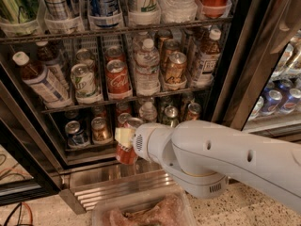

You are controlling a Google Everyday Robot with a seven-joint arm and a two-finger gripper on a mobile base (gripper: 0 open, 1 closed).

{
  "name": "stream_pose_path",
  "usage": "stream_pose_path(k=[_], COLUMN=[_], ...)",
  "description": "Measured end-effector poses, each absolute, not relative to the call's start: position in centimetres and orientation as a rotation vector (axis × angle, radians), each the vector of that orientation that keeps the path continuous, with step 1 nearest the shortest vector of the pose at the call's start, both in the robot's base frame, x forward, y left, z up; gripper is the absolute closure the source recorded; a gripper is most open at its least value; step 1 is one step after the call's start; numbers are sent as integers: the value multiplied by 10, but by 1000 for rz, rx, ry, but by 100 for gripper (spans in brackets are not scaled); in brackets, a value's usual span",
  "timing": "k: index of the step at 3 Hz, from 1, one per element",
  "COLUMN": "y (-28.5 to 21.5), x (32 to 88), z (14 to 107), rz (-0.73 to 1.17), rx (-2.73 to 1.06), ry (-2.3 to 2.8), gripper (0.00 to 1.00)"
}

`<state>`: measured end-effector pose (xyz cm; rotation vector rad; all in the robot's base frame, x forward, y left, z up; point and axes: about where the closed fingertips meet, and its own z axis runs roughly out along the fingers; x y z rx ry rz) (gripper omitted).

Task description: Pick coke can from middle shelf of fridge

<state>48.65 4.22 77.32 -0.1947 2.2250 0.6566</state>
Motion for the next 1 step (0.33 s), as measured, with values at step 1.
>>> stream_pose_path(k=[1], y=[42], x=[486], z=[773], rz=[657], rx=[-195], ry=[2225], gripper=[100])
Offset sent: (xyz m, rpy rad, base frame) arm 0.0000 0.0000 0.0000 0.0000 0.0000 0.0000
